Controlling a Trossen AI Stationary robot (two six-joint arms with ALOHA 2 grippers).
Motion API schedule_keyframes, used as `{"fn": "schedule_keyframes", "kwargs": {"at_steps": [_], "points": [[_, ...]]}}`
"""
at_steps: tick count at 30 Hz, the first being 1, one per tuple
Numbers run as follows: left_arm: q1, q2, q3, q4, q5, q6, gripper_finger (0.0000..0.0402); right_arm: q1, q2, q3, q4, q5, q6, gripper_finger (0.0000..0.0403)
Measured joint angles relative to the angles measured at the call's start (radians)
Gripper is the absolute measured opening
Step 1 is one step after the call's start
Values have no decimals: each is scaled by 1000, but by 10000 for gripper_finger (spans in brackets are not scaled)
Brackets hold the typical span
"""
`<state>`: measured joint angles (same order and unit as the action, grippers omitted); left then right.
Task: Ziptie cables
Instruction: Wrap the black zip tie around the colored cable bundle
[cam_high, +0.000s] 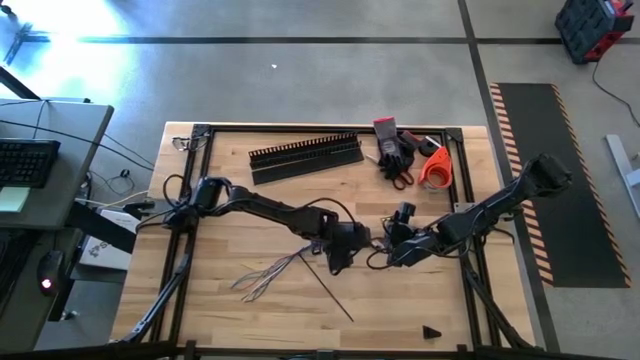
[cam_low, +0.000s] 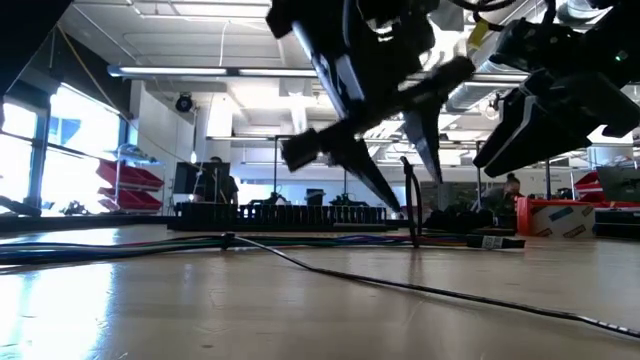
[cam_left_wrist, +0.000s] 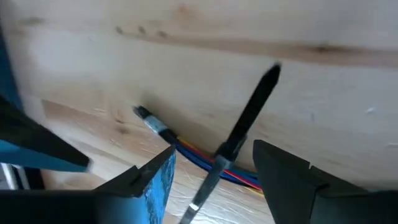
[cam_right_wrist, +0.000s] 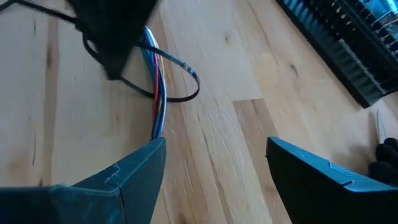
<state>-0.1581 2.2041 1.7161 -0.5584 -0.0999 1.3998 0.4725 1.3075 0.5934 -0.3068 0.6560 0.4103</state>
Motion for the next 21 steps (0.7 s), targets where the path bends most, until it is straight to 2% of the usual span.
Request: {"fn": "schedule_keyframes", "kwargs": {"at_steps": [3, 6, 12, 18, 21], "points": [[1, 24, -1, 15, -52, -2, 159, 1, 0, 0, -1, -17, 0, 264], [1, 27, -1, 13, -94, -33, 113, 12, 0, 0, 1, -24, 1, 264], [2, 26, -1, -21, -95, -97, 11, -2, 27, -4, 31, -117, 4, 264], [0, 25, -2, -67, -101, -120, 7, -60, 154, -69, 257, -181, 2, 264], [-5, 25, -2, -89, -108, -146, 2, -90, 232, -73, 275, -227, 21, 261]]}}
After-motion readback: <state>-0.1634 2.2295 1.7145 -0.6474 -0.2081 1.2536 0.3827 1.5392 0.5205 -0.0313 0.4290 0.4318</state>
